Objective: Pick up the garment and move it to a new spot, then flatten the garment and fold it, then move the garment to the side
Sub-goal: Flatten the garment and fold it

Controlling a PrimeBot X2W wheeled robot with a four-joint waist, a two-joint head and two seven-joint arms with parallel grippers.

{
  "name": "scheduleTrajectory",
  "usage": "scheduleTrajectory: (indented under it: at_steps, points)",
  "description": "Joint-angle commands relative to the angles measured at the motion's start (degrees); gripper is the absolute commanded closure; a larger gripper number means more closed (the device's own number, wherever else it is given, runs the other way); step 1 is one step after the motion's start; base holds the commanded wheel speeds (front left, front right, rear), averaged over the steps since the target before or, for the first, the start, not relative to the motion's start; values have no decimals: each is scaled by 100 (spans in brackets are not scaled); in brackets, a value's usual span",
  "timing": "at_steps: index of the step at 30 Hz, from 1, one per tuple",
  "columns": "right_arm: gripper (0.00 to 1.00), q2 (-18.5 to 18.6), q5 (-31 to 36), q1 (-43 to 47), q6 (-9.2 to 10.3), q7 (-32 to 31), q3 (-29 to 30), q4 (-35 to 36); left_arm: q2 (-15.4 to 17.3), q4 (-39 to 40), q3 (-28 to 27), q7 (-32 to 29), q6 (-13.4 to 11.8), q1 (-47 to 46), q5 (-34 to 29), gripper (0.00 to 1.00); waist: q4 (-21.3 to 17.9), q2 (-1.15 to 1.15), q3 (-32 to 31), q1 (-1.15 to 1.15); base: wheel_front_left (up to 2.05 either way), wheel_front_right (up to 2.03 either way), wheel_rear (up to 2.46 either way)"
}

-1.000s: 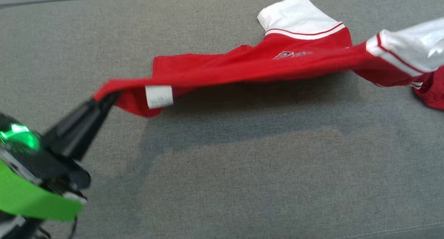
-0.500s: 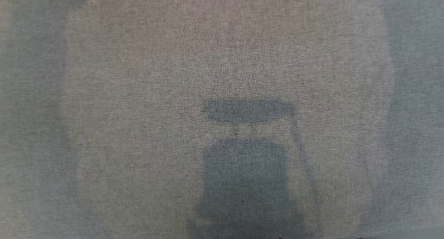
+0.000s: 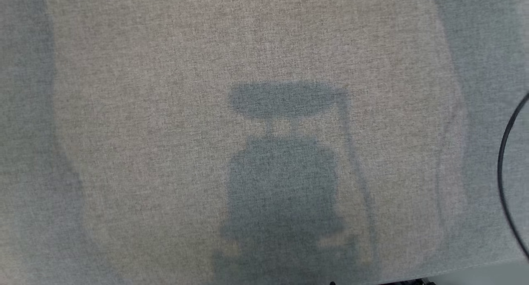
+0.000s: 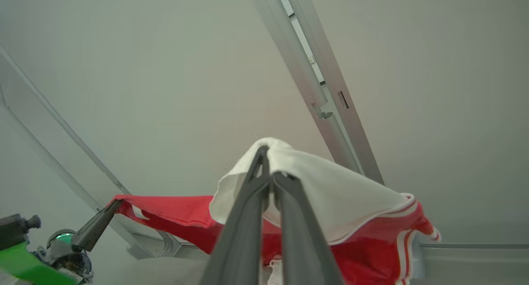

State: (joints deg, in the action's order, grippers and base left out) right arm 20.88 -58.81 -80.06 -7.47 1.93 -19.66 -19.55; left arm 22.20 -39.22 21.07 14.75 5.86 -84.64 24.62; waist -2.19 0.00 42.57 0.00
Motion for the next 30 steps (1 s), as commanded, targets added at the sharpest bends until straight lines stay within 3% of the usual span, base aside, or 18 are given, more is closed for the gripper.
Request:
scheduleTrajectory:
  at_steps: [1, 7, 13, 20, 30]
  points:
    - [100, 175, -213, 485, -3, 164, -27, 243, 136, 91, -51, 48, 29, 414, 29, 100, -31, 0, -247, 0, 0, 0, 0]
    - [100, 836, -867, 2977, -3, 742, -276, 1099, 185, 988, -551, 47, 46, 2927, 260, 100, -15, 0, -1081, 0, 0, 0, 0]
    - [100, 1222, -1344, 5218, -3, 1165, -268, 1645, -134, 1911, -723, 47, -90, 5517, 416, 100, 39, 0, -2047, 0, 0, 0, 0]
    - [100, 1348, -1432, 6897, -3, 1288, -263, 1833, -390, 2729, -331, 45, -356, 7708, 322, 100, 38, 0, -2680, 0, 0, 0, 0]
    - [100, 1140, -1132, 8299, -3, 1335, 106, 1530, -658, 3915, -168, 44, -1085, 9674, 217, 100, 179, 0, -3076, 0, 0, 0, 0]
